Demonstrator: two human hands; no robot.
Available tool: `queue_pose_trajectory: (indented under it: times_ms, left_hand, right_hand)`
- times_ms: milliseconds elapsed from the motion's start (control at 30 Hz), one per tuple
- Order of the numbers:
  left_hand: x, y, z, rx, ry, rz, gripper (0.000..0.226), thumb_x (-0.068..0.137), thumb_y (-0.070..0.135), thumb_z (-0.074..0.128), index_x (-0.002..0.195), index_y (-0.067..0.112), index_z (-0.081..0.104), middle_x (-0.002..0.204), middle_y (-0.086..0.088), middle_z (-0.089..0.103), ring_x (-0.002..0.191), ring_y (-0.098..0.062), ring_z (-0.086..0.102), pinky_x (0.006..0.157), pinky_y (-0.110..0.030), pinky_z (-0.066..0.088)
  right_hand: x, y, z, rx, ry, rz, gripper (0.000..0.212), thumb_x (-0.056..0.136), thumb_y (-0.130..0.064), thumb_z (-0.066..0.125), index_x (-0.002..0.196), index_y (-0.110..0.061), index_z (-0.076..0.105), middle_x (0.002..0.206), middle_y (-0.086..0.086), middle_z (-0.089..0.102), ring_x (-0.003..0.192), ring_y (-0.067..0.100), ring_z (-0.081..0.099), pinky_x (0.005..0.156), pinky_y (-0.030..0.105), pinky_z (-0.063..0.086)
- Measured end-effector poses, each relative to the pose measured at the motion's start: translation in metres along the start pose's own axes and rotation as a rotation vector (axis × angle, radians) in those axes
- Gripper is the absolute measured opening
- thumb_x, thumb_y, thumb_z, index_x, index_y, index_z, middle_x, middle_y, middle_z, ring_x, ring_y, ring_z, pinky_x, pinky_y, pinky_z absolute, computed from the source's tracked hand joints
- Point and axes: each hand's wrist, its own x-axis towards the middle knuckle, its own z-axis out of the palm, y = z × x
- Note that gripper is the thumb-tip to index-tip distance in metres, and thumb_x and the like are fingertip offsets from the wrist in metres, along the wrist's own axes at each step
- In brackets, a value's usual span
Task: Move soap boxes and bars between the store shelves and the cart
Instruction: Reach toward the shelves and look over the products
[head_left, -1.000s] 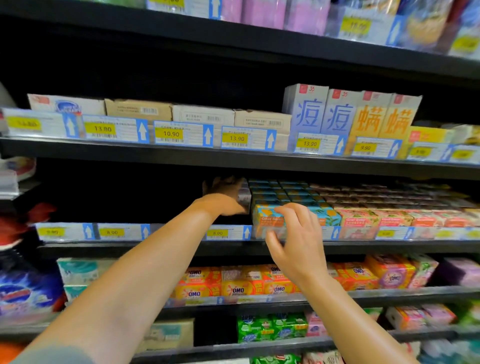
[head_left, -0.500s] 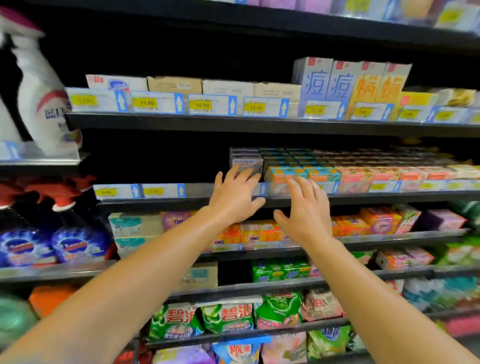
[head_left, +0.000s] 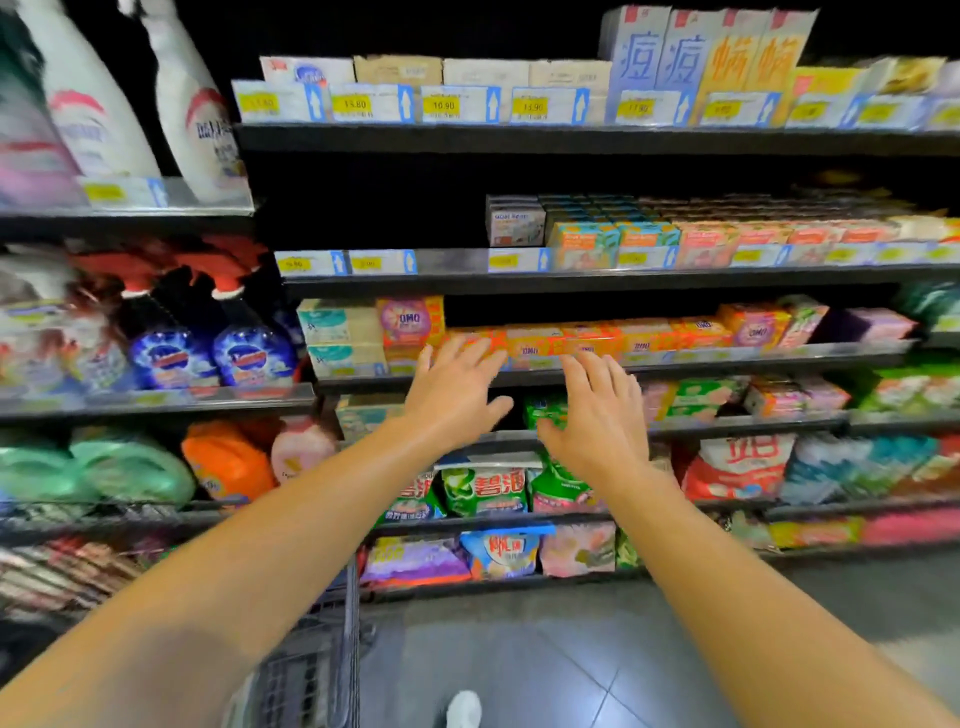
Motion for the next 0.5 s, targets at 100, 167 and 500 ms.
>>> queue_pose_trajectory:
  times_ms: [100,167,500]
  left_hand:
    - [-0.039,-0.014,0.009,0.004,-0.026,-0.030,0.067,0.096,0.057,0.044,0.155,0.030,0.024,0.163,0.005,0.017,0.150,-0.024,0.009,0.120,-0.053,0.007]
    - [-0.065,-0.029,0.018,-0.015,-0.058,-0.066,0.067,0.096,0.057,0.044,0.154,0.030,0.023,0.163,0.005,0.017,0.150,-0.024,0.008,0.121,-0.052,0.006]
    - [-0.193,-0.139,0.080,-0.038,-0.159,-0.250,0.069,0.092,0.057,0.049,0.152,0.029,0.029,0.160,0.003,0.026,0.147,-0.027,0.017,0.118,-0.052,0.016]
  right_hand:
    - [-0.023,-0.020,0.012,-0.005,-0.070,-0.026,0.078,0.091,-0.049,0.059,0.154,-0.020,0.023,0.161,0.003,0.022,0.150,0.027,0.011,0.122,0.047,0.011]
    - [-0.037,-0.036,0.023,0.005,-0.128,-0.038,0.079,0.092,-0.050,0.058,0.155,-0.021,0.021,0.162,0.002,0.020,0.151,0.027,0.008,0.123,0.047,0.009]
    - [-0.091,-0.156,0.109,-0.007,-0.385,-0.244,0.080,0.088,-0.046,0.061,0.153,-0.019,0.025,0.160,0.004,0.022,0.149,0.029,0.013,0.122,0.047,0.012]
